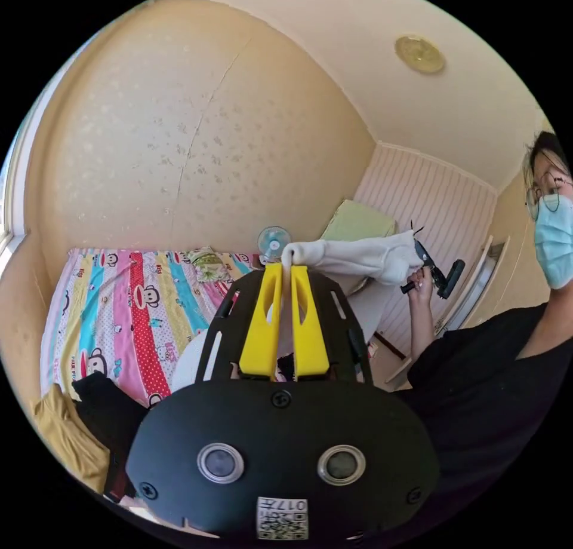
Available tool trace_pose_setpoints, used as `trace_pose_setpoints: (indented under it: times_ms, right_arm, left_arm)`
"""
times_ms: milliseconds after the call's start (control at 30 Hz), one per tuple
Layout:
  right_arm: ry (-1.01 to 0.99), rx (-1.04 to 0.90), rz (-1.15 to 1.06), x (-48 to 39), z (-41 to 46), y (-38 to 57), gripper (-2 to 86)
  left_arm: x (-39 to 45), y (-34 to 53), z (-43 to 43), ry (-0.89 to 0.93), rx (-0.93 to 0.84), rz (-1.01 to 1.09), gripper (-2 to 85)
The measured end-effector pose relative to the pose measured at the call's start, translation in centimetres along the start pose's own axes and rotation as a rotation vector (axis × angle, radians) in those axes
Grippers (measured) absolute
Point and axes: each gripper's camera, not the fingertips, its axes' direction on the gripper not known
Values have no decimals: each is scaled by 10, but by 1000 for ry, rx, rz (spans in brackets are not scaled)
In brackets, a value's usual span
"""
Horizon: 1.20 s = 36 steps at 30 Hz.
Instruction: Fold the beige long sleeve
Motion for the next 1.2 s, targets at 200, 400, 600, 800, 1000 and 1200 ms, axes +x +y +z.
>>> trace_pose_setpoints:
  times_ms: [200, 400, 600, 800, 1000, 1200]
  right_arm:
    - [-78, 46, 20, -6, -26, -11, 25]
    - [-181, 60, -19, 6, -55, -21, 27]
    - [-263, -289, -1, 50, 54, -21, 32]
    - [-161, -782, 118, 126, 342, 74, 68]
    - [38, -1079, 511, 196, 438, 210, 73]
    - [42, -1336, 672, 248, 344, 344, 72]
  left_arm:
    - [52, -27, -70, 86, 211, 154, 23]
    - [71, -63, -126, 215, 191, 228, 24]
    - [11, -107, -81, 160, -30, 55, 28]
    - [-184, -140, 89, 47, -343, -281, 47]
    - [-344, -53, 136, -148, -504, -768, 106]
    - [-376, 121, 87, -206, -693, -985, 108]
